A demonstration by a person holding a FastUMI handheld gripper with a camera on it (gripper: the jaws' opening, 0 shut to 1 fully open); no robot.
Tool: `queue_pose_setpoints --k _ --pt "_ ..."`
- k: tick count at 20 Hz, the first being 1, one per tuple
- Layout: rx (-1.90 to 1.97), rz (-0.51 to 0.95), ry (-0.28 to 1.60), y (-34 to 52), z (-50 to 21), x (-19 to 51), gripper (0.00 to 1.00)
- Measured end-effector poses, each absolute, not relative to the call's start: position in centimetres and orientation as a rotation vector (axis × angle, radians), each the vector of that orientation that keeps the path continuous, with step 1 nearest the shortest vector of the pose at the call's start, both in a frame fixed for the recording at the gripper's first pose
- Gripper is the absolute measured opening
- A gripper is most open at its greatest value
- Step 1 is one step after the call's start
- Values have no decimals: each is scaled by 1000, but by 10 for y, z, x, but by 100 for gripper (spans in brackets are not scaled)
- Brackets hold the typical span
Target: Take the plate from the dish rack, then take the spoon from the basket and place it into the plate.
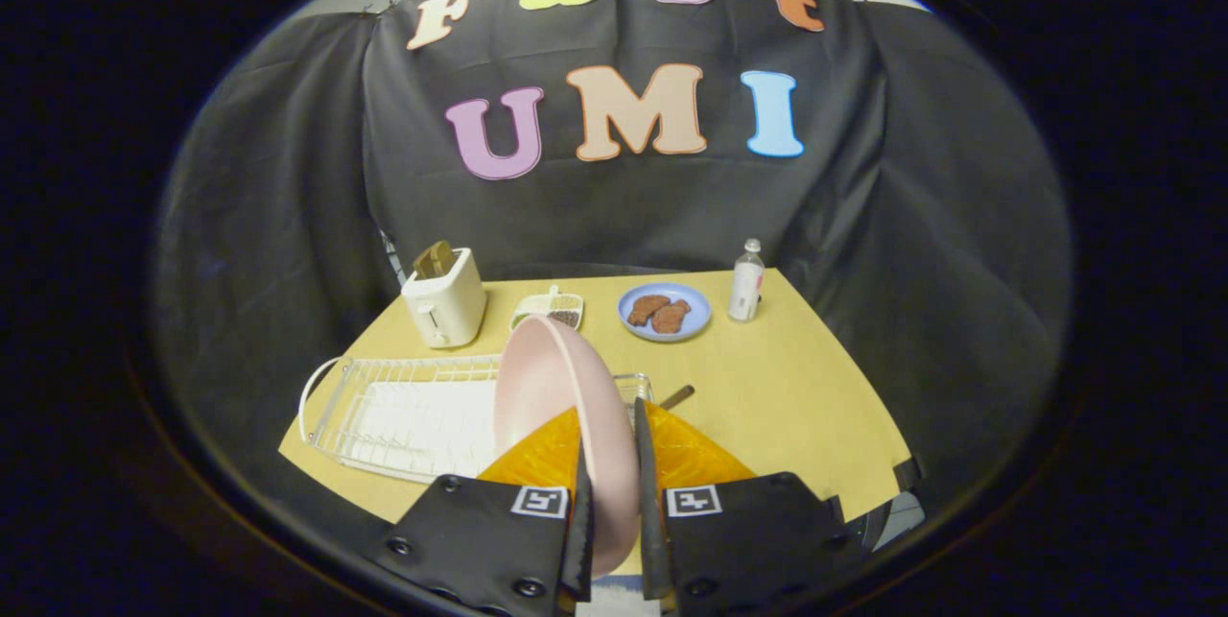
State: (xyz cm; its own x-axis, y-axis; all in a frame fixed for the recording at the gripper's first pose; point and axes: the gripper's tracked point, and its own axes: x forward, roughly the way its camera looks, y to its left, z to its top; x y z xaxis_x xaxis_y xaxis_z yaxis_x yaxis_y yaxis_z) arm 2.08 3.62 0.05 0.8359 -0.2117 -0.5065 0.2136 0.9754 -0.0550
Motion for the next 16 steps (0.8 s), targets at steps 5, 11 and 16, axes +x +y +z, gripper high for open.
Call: queue_pose_setpoints --k 5,11,16 --pt "139 -211 612 7 -78 -13 23" --pt "359 -210 637 -35 -145 -22 23" --pt "489 -232 682 -57 -193 -28 23"
